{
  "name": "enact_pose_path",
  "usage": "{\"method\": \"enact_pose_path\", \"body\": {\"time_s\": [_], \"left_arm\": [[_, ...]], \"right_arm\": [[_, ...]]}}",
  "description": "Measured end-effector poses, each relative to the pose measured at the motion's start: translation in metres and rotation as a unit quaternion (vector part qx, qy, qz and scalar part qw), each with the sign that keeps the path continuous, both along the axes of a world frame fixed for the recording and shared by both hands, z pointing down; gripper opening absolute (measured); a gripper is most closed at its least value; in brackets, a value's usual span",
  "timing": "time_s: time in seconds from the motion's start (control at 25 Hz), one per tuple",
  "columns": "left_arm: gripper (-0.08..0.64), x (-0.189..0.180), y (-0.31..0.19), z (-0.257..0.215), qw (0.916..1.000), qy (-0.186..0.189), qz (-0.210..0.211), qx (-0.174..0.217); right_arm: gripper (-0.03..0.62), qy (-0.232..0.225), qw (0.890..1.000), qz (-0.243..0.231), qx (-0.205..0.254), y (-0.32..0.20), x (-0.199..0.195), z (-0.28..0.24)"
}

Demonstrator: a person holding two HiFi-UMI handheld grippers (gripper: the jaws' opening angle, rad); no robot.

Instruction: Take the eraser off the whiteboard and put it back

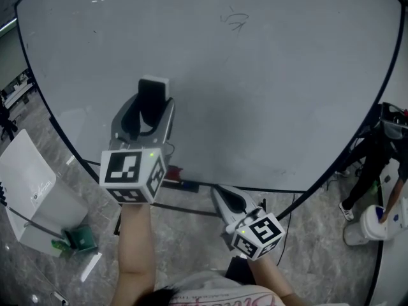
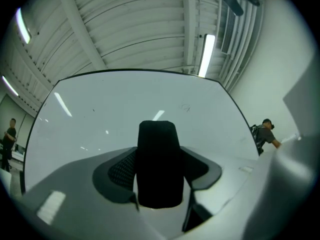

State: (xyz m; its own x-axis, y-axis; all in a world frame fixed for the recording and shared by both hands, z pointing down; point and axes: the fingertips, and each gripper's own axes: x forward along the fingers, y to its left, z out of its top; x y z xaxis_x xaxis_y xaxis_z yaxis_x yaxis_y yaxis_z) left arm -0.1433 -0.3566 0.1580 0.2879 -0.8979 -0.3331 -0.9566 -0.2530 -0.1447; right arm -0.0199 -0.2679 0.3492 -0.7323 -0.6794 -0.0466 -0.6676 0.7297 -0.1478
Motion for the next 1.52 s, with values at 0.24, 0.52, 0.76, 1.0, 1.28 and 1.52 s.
{"method": "enact_pose_path", "body": {"time_s": [0.24, 0.52, 0.76, 1.0, 1.28, 1.52], "left_arm": [[0.255, -0.004, 0.052, 0.01, 0.9987, 0.039, 0.024, 0.02], [0.255, -0.002, 0.105, 0.03, 0.995, 0.07, 0.067, 0.024], [0.255, 0.004, 0.133, 0.066, 0.9949, 0.067, 0.076, 0.004], [0.255, 0.014, 0.138, 0.102, 0.9938, 0.059, 0.092, -0.02], [0.255, 0.009, 0.13, 0.126, 0.9902, 0.086, 0.093, -0.059], [0.253, 0.008, 0.126, 0.131, 0.9914, 0.072, 0.08, -0.074]], "right_arm": [[0.002, 0.0, 1.0, -0.003, 0.0, 0.009, -0.001, 0.002], [0.002, -0.004, 1.0, -0.006, -0.009, 0.019, -0.002, 0.006], [0.002, -0.009, 1.0, -0.005, 0.009, 0.024, 0.0, -0.003], [0.002, -0.01, 0.999, -0.01, 0.029, 0.027, -0.006, -0.012], [0.001, 0.001, 0.999, -0.019, 0.035, 0.03, -0.014, -0.013], [0.002, 0.004, 0.999, -0.012, 0.039, 0.032, -0.012, -0.015]]}}
